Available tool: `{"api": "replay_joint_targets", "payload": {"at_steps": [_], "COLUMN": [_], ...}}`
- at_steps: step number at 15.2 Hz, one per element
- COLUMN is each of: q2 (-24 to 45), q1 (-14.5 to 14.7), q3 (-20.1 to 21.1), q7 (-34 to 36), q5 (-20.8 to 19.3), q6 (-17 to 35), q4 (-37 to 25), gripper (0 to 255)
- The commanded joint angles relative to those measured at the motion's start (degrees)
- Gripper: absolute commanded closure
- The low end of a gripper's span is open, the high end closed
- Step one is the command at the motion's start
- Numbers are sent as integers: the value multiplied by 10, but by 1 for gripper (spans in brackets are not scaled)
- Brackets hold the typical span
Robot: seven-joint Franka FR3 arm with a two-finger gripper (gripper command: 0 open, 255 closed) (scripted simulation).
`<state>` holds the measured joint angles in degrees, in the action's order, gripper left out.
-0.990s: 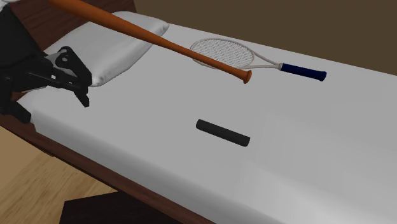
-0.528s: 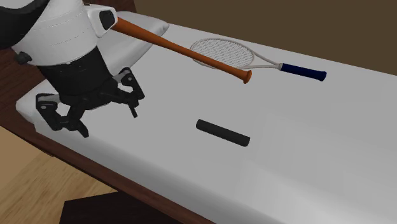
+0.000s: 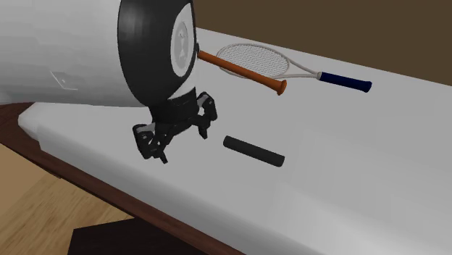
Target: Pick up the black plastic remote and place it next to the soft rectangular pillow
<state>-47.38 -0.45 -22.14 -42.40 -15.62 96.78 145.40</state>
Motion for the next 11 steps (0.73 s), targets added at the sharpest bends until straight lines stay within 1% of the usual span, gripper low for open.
{"api": "replay_joint_targets", "payload": {"at_steps": [1,6,9,11], "q2": [23,97,154,197], "q1": [2,18,38,57], "q3": [-34,-123,-181,-221], "q7": [-42,-145,-210,-257], "q5": [-19,-54,-60,-55], "q6": [27,97,141,171], "q4": [1,-14,-34,-52], "gripper": [0,0,0,0]}}
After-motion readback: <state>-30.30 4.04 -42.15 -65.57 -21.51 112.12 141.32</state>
